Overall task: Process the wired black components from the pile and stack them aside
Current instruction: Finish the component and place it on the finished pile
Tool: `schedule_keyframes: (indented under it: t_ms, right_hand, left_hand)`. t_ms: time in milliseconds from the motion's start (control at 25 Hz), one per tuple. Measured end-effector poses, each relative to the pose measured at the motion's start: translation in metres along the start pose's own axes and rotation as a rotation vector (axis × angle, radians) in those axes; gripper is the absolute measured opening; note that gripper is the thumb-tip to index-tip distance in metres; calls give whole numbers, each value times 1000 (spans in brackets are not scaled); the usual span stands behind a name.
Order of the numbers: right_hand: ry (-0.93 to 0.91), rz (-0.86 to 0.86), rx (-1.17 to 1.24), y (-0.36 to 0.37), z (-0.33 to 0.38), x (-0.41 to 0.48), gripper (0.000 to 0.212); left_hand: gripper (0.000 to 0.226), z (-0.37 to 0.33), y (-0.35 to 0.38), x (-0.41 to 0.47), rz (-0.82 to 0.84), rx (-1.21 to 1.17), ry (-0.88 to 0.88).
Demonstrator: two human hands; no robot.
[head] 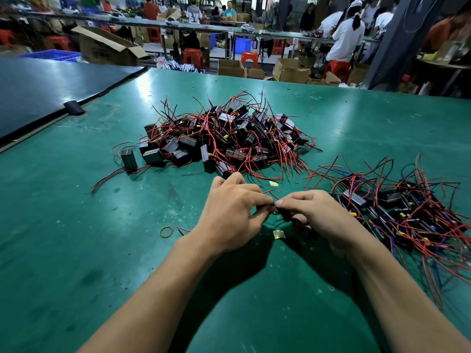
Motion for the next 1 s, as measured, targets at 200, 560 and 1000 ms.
schedule_keyframes:
  t_ms: [200, 560, 1000]
  right_hand:
    - [-401, -120, -321, -7, 4, -1, 11]
    - [-762, -193, -508, -3, 7, -5, 12]
    - [-55, -91, 73, 7, -1, 1, 23]
  left_hand:
    - [18, 7, 3, 1, 0, -82, -155]
    - [13, 9, 4, 0, 16, -113, -180]
    - [18, 2, 1, -1, -105, -25, -43]
Point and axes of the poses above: each hand's wrist, its own x-axis towards the middle knuckle, its own y-axis out of the palm, z = x × y, the point moved 2 cm from there along x, towards the middle knuckle, and after that the axes turned 4 degrees about -z, right-handed, at the moved point
